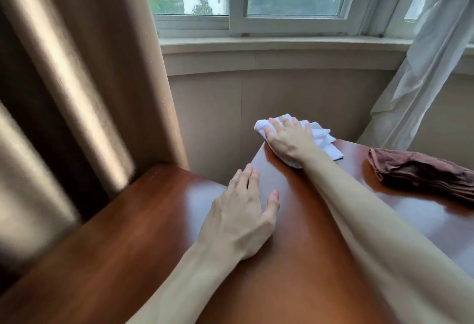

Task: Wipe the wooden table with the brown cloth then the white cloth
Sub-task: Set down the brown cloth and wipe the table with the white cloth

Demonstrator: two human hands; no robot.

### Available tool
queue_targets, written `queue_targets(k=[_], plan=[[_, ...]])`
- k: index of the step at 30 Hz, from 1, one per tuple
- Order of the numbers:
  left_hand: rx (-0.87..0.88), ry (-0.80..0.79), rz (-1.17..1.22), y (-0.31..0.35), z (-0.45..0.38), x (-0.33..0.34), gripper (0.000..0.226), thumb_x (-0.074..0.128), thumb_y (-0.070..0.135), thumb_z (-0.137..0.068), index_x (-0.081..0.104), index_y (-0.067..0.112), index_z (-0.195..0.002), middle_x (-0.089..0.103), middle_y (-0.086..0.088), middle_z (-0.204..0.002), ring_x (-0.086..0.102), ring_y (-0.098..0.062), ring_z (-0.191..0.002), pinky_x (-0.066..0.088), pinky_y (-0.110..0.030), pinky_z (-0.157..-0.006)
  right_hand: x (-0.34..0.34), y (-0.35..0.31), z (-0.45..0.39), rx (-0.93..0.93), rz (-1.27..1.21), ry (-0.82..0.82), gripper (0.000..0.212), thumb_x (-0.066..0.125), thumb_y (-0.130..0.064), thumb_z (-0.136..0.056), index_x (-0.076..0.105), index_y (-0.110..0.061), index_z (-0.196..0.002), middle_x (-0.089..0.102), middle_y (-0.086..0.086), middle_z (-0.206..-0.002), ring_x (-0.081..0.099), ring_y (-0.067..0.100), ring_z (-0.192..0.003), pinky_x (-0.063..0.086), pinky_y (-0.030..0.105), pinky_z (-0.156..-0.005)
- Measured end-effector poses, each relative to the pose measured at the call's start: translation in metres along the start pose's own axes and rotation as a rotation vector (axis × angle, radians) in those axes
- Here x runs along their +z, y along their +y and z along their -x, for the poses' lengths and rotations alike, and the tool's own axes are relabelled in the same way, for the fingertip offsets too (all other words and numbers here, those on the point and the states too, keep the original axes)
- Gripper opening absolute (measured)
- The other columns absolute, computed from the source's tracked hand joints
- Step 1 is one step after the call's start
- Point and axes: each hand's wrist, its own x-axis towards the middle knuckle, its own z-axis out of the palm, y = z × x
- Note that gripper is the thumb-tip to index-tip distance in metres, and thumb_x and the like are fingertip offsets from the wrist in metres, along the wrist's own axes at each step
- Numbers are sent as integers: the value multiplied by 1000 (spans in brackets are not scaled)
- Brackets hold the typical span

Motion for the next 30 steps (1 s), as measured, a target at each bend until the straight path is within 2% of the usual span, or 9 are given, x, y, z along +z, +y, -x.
queue_targets(k=[4, 7, 9, 11, 14, 19, 23, 26, 30], plan=[[-54, -48, 242, 0, -5, -13, 72, 37, 59, -98, 23, 23, -159, 16, 9, -166, 14, -4, -151, 17, -29, -122, 2, -21, 44, -60, -23, 17, 57, 15, -45, -107, 22, -32, -161, 14, -3, -170, 8, 26, -156, 1, 60, -123], [-90, 14, 474, 1, -1, -34, 52, 46, 44, -101, 46, 17, -145, 41, 4, -151, 32, -10, -144, 21, -11, -107, 11, -46, 101, -173, 31, -14, 56, 20, -48, -107, 19, -31, -161, 11, 0, -169, 5, 31, -156, 5, 63, -122], [-95, 40, 444, 2, 12, -51, 51, 46, 42, -102, 46, 14, -145, 40, 3, -151, 34, -12, -143, 20, -9, -104, 18, -61, 142, -248, 56, 11, 56, 24, -49, -107, 16, -34, -160, 9, 1, -169, 3, 34, -156, 6, 65, -121], [-91, 27, 371, 0, 30, -67, 67, 42, 54, -95, 42, 15, -149, 36, 2, -157, 37, -12, -142, 24, -20, -113, 17, -79, 184, -272, -11, -4, 58, 23, -45, -107, 12, -31, -162, 7, 1, -170, 1, 33, -157, 2, 64, -122], [-106, -6, 270, -9, 66, -85, 62, 42, 57, -91, 52, 21, -141, 50, 4, -145, 48, -12, -132, 37, -37, -113, 16, -107, 250, -364, -60, -17, 61, 19, -44, -107, 8, -25, -164, 6, 0, -171, -1, 31, -158, 0, 63, -123], [-122, -52, 285, -31, 130, -93, 37, 55, 42, -98, 64, 22, -127, 65, 6, -119, 61, -3, -103, 45, -19, -89, 11, -144, 376, -513, -187, 11, 57, 24, -41, -107, 18, -30, -162, 7, -5, -171, -4, 27, -157, -4, 59, -124], [-110, -63, 307, -41, 172, -94, 27, 52, 38, -101, 64, 27, -123, 66, 14, -113, 60, 8, -102, 43, -14, -89, 3, -146, 444, -630, -252, -9, 57, 34, -40, -102, 28, -37, -159, 14, -14, -169, 5, 23, -157, -5, 53, -125], [-90, 0, 325, -48, 202, -102, 25, 48, 35, -104, 64, 30, -122, 63, 18, -115, 56, 10, -104, 35, -4, -84, -5, -134, 419, -548, -246, 2, 55, 37, -50, -87, 56, -40, -137, 45, -18, -151, 31, 13, -145, 11, 57, -121], [-100, 67, 316, -76, 240, -110, 32, 45, 35, -105, 64, 27, -129, 60, 17, -124, 52, 1, -118, 33, -13, -96, -7, -129, 358, -240, -137, 39, 81, 9, -62, -75, 52, -34, -138, 44, -6, -151, 28, 23, -148, 10, 67, -117]])
